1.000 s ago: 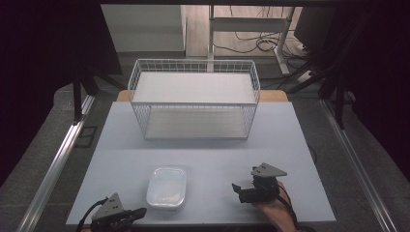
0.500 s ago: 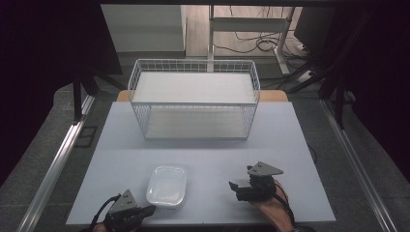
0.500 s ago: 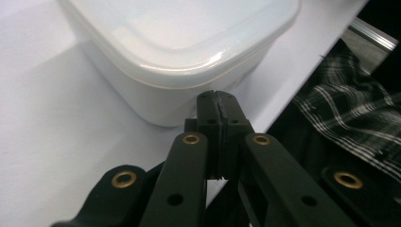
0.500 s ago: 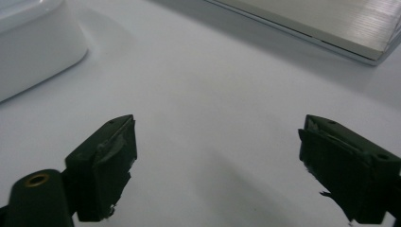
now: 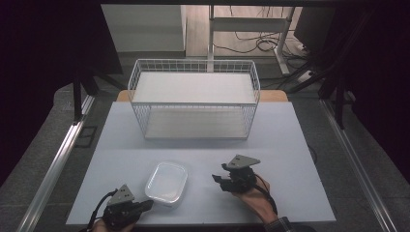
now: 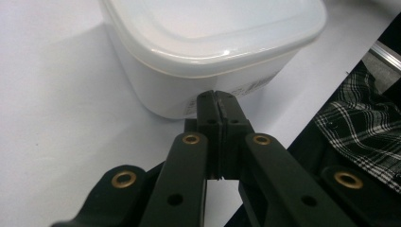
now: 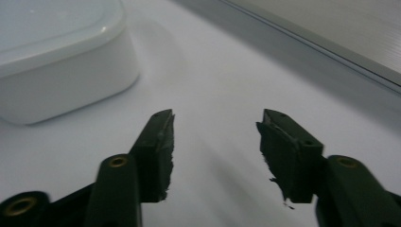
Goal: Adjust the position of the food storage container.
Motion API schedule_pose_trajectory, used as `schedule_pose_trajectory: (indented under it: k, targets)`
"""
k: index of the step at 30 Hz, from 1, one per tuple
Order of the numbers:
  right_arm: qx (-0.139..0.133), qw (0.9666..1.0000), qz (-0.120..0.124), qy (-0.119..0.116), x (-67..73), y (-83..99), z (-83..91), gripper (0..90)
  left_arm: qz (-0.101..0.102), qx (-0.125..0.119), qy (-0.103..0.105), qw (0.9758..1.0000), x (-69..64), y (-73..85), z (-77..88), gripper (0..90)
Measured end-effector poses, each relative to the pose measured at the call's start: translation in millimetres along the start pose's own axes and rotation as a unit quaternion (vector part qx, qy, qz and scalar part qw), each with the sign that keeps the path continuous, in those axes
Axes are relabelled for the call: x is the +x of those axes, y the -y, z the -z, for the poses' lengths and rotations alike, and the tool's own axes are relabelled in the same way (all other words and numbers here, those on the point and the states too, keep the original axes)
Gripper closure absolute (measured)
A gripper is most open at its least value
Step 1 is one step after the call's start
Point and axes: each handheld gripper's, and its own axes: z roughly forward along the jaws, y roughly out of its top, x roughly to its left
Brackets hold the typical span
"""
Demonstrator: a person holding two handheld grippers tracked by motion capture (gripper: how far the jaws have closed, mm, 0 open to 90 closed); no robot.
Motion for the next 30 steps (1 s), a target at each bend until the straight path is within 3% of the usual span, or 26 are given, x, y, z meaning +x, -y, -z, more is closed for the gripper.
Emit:
schedule_pose_trajectory:
  k: [7,11,15,19,26,30]
  targets:
    - [0.008,0.9986,0.011,-0.052,5.3,-24.0,-31.7,77.4,0.014,0.004,-0.003,0.9999,5.2,-1.0,-2.0,89.6]
    - [0.018,0.9972,0.029,-0.067,12.9,-35.5,-50.7,87.9,0.020,0.005,-0.008,0.9998,10.6,-4.0,-4.9,89.6]
    - [0.025,0.9960,0.041,-0.076,18.2,-45.1,-69.9,88.7,0.030,0.003,-0.005,0.9995,19.2,-7.7,-7.5,89.6]
    - [0.024,0.9947,0.034,-0.094,17.8,-53.8,-84.4,88.9,0.048,-0.004,-0.001,0.9988,30.0,-12.1,-10.3,89.6]
    - [0.027,0.9942,0.026,-0.101,13.3,-50.9,-76.4,88.9,0.065,-0.009,0.008,0.9978,45.9,-23.9,-19.9,89.6]
    - [0.034,0.9949,0.007,-0.095,11.5,-44.3,-66.7,88.6,0.067,-0.009,0.015,0.9976,48.6,-34.4,-30.4,89.6]
